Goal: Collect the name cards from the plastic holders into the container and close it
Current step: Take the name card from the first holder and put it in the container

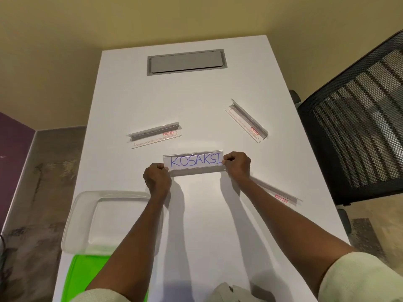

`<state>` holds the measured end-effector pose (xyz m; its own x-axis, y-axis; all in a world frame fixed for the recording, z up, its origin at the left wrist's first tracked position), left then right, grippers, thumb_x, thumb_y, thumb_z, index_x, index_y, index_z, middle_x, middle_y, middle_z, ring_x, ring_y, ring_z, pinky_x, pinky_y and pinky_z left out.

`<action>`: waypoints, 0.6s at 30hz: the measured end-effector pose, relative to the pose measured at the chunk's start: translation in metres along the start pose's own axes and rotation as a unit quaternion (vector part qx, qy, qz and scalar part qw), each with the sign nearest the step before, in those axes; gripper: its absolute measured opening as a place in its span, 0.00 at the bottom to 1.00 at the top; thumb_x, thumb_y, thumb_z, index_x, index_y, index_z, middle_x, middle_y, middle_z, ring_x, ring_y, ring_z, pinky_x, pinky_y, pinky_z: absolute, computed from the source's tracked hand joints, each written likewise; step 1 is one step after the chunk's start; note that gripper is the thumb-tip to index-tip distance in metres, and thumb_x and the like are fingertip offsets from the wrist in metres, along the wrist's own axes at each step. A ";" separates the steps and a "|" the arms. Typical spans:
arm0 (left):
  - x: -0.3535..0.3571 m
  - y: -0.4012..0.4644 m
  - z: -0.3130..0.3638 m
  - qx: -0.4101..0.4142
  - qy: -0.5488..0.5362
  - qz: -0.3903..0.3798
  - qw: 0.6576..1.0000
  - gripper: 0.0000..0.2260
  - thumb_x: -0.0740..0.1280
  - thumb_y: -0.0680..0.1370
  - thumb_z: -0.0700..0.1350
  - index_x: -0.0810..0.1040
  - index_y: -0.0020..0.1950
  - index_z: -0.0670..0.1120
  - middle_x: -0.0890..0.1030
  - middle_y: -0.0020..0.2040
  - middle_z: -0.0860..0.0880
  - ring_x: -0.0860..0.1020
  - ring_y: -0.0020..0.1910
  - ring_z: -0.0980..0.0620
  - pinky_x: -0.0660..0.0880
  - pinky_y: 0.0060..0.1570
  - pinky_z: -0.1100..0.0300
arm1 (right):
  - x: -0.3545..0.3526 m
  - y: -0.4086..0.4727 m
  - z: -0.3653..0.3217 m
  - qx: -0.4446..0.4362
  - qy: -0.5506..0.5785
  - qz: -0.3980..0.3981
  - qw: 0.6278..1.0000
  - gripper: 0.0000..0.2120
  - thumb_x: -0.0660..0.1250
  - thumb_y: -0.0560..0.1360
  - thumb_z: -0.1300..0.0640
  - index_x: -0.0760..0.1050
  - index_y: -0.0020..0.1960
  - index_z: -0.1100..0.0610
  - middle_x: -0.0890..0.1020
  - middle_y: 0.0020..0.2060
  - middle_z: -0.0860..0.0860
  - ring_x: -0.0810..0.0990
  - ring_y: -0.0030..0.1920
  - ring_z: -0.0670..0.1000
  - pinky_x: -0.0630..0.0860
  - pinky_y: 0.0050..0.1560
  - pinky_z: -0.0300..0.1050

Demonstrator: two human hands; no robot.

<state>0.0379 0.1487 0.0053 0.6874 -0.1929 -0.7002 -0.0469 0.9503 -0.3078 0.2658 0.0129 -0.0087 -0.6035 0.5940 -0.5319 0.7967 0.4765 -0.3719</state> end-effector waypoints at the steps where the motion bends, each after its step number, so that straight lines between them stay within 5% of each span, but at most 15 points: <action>1: 0.001 0.000 -0.002 -0.004 -0.002 0.002 1.000 0.06 0.68 0.76 0.38 0.81 0.50 0.38 0.84 0.51 0.40 0.80 0.53 0.41 0.72 0.49 0.59 | 0.002 0.001 0.001 -0.003 -0.002 -0.001 1.000 0.07 0.69 0.67 0.67 0.82 0.37 0.58 0.84 0.35 0.52 0.79 0.36 0.52 0.74 0.39 0.40; 13: 0.016 -0.009 -0.024 -0.083 -0.009 -0.016 0.996 0.06 0.67 0.76 0.38 0.82 0.49 0.39 0.83 0.50 0.40 0.81 0.50 0.42 0.68 0.43 0.62 | 0.015 0.005 0.015 -0.004 -0.043 -0.002 0.999 0.08 0.65 0.68 0.70 0.82 0.38 0.63 0.84 0.36 0.57 0.77 0.36 0.51 0.67 0.36 0.37; 18: 0.022 -0.010 -0.025 -0.063 0.035 -0.036 0.997 0.10 0.60 0.78 0.37 0.81 0.52 0.39 0.76 0.42 0.46 0.81 0.51 0.41 0.68 0.42 0.61 | 0.016 0.004 0.020 -0.002 -0.064 -0.007 0.998 0.09 0.63 0.67 0.71 0.81 0.37 0.64 0.84 0.35 0.58 0.77 0.35 0.52 0.67 0.35 0.37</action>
<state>0.0357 0.1290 -0.0234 0.6406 -0.2808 -0.7147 -0.0917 0.8961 -0.4343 0.2600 0.0117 -0.0342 -0.6060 0.4994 -0.6191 0.7873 0.4877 -0.3772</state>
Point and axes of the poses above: each hand's wrist, its own y-axis towards the middle knuckle, its own x-axis out of the palm, z = x × y, the point moved 4 cm from there along y, towards the middle knuckle
